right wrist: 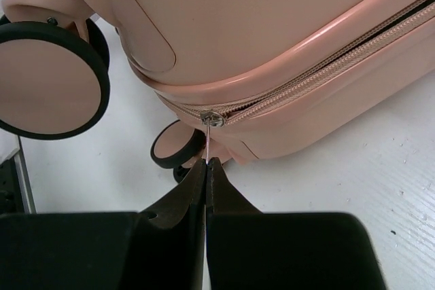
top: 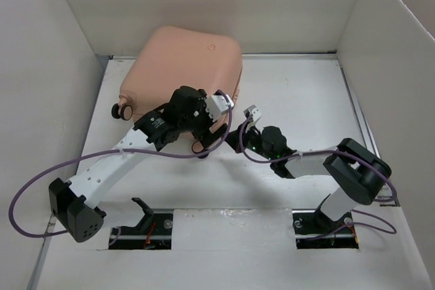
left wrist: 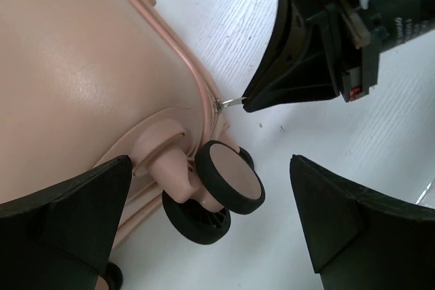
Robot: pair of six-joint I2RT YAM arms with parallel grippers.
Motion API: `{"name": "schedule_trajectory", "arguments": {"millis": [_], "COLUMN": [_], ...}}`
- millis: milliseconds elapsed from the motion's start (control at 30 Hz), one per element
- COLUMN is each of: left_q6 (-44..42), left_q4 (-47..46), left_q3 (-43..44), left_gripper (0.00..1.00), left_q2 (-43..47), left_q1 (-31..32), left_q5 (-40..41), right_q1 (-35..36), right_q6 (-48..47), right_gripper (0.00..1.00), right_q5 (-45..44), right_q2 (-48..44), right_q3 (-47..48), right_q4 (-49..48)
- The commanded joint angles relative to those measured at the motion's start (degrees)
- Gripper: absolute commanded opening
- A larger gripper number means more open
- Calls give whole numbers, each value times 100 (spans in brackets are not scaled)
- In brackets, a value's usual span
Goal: Pack the luggage
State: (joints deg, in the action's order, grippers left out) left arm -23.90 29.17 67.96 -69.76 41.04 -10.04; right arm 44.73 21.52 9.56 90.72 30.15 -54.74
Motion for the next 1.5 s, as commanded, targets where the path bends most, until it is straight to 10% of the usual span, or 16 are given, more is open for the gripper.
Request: {"name": "schedule_trajectory", "arguments": {"millis": [0, 500, 567, 800, 1233, 1300, 1467], "left_q6": [913, 1028, 1080, 1212, 1221, 1273, 1668], "left_q4": [414, 405, 353, 177, -122, -44, 107], "left_q3": [226, -213, -213, -345, -566, -460, -197], "left_gripper": [100, 96, 85, 0, 2, 33, 63], "left_q2": [-274, -706, -828, -768, 226, 33, -372], "left_q1": [71, 185, 107, -245, -245, -245, -245], "left_q5": [1089, 1532, 1532, 1163, 1129, 691, 696], "right_q1": [132, 132, 132, 132, 62, 62, 62], "right_q6": [133, 133, 133, 81, -341, -394, -332], "right_gripper": [0, 0, 0, 0, 0, 0, 0], "right_q5": [142, -33, -33, -156, -816, -667, -526], "right_q2": [-291, -54, -54, -308, -977, -925, -801], "right_q3": [-80, -27, -27, -80, 201, 325, 395], "right_q4": [-582, -529, -529, -266, 1315, 1317, 1317]}}
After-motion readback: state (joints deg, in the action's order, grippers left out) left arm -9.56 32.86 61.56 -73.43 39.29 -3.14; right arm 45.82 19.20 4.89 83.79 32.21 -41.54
